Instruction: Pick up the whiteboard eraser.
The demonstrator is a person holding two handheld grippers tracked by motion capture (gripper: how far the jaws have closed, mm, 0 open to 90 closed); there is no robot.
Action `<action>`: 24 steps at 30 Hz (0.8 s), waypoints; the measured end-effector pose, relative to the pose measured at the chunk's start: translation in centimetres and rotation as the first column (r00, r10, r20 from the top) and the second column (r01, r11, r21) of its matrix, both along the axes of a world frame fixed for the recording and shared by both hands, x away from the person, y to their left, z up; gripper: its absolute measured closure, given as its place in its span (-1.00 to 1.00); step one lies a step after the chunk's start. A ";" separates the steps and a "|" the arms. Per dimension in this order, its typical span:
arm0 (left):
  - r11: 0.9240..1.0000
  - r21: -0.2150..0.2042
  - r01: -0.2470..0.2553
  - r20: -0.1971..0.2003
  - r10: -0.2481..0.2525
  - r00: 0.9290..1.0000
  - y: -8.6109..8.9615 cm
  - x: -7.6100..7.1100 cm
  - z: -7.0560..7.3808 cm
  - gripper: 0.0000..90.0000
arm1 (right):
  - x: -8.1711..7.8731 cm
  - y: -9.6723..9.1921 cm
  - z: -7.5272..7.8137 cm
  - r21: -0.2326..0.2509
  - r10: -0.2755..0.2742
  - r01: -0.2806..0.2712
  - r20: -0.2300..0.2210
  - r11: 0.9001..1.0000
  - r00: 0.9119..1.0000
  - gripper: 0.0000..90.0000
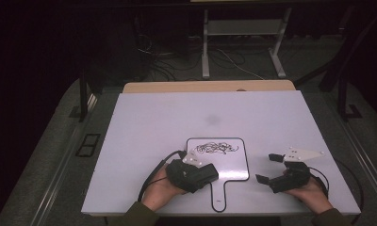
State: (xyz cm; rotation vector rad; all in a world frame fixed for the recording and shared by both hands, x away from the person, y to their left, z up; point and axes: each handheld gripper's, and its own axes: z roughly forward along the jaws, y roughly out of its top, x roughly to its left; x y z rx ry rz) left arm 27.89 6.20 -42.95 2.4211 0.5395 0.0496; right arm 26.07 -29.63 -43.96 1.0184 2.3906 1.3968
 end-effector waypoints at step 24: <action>0.998 -0.067 0.003 0.014 -0.002 1.000 1.4 0.5 1.8 -0.13 | -0.3 -0.2 0.1 0.008 0.006 -0.006 0.008 1.000 1.000 -1.00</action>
